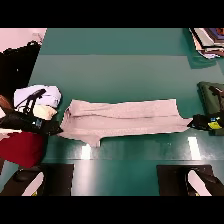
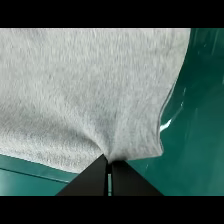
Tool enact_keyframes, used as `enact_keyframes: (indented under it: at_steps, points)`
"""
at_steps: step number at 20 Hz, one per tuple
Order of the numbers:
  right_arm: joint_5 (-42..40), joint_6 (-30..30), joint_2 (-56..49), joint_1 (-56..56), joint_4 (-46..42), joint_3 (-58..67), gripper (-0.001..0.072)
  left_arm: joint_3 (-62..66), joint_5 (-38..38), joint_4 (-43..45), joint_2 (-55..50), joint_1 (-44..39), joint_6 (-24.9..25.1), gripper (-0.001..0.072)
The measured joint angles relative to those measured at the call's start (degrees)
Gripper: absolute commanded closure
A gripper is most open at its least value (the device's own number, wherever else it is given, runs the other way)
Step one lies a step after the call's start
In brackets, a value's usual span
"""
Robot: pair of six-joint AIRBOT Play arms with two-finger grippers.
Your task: Fold the shirts.
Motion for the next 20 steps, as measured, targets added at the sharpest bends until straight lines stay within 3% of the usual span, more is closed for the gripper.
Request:
enact_keyframes:
  at_steps: [4, 9, 10, 11, 12, 13, 15, 16, 17, 18, 19, 20]
  points:
    - [-2.71, 0.63, -2.75, 2.89, 0.20, 2.38, 0.0695, 4.39, 5.68, -0.26, -6.08, 0.00, 1.42, 0.0686]
    - [-5.92, 0.92, -16.02, 6.45, 0.44, 11.54, 0.0679, 10.86, 13.68, -1.55, -19.98, -0.02, 5.73, 0.0684]
    - [-6.29, 0.98, -19.34, 6.95, 0.50, 13.73, 0.0538, 12.24, 15.13, -1.73, -22.88, 0.00, 6.38, 0.0651]
    - [-6.45, 1.01, -22.38, 7.30, 0.52, 15.85, 0.0391, 13.49, 16.85, -1.88, -25.46, 0.00, 6.95, 0.0354]
    - [-6.71, 0.98, -25.59, 7.41, 0.85, 18.12, 0.0383, 14.80, 18.45, -1.97, -27.93, -0.02, 7.13, 0.0135]
    - [-6.80, 1.01, -28.35, 7.28, 1.57, 20.09, 0.0384, 16.00, 19.91, -1.99, -29.97, 0.00, 7.04, 0.0125]
    - [-6.51, 0.92, -33.03, 5.92, 3.52, 23.69, 0.0383, 18.14, 21.49, -2.19, -32.33, 0.02, 6.51, 0.0125]
    - [-5.77, 0.35, -34.84, 4.79, 4.33, 24.98, 0.0383, 19.28, 21.51, -2.19, -33.09, 0.02, 6.19, 0.0161]
    - [-4.87, -0.39, -36.17, 3.45, 5.14, 25.90, 0.0359, 20.31, 21.20, -2.23, -33.48, 0.02, 5.99, 0.0357]
    - [-4.11, -1.18, -37.07, 1.99, 5.57, 26.32, 0.0274, 21.27, 20.24, -2.38, -33.79, 0.02, 5.79, 0.0543]
    - [-3.34, -2.05, -37.77, 0.37, 5.95, 26.34, 0.0200, 22.03, 19.10, -2.62, -34.03, 0.00, 5.75, 0.0662]
    - [-2.78, -3.02, -38.27, -1.51, 6.60, 25.92, 0.0200, 22.53, 18.21, -3.26, -34.18, 0.00, 5.77, 0.0684]
